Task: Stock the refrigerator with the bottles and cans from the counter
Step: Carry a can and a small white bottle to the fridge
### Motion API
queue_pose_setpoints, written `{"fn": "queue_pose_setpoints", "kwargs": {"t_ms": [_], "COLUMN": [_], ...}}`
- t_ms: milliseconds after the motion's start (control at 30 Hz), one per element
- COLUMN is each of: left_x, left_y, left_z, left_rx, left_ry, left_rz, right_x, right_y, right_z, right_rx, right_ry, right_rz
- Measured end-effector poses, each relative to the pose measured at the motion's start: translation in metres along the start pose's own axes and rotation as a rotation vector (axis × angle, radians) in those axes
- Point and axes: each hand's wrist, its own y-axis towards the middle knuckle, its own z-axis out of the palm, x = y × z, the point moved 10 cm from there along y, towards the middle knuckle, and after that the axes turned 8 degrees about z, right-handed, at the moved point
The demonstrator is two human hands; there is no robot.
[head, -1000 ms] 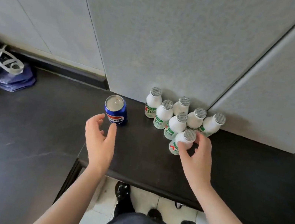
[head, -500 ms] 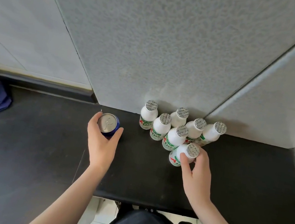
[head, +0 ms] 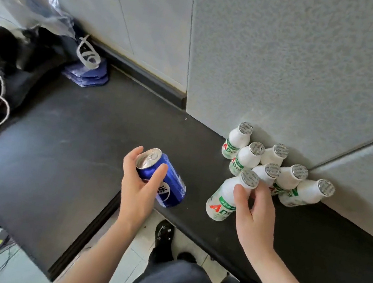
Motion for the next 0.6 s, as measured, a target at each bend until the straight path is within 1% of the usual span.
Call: {"fn": "queue_pose_setpoints", "kwargs": {"t_ms": [167,333,400,500,600], "left_x": [0.014,0.043,0.052,0.068,0.08], "left_y": [-0.072,-0.166,-0.199,-0.241,-0.281], "left_z": [-0.063,-0.132,-0.159,-0.188,-0.211], "left_rx": [-0.199,-0.417,-0.49,-0.556,-0.643], "left_ry": [0.011,0.056,0.084,0.123,0.154], "left_rz": [-0.052,-0.168,-0.221,-0.293,-0.352], "right_x": [0.018,0.014,0.015,0.019,0.026], "right_y": [-0.017,-0.064,-0.085,-0.121,-0.157], "right_z": [0.046,0.113,0.135,0.165,0.195], "right_rx": [0.19,0.491,0.588,0.743,0.842], "right_ry": [0.067,0.067,0.045,0.003,-0.081], "right_rz": [-0.114,-0.088,-0.081,-0.089,-0.118]}}
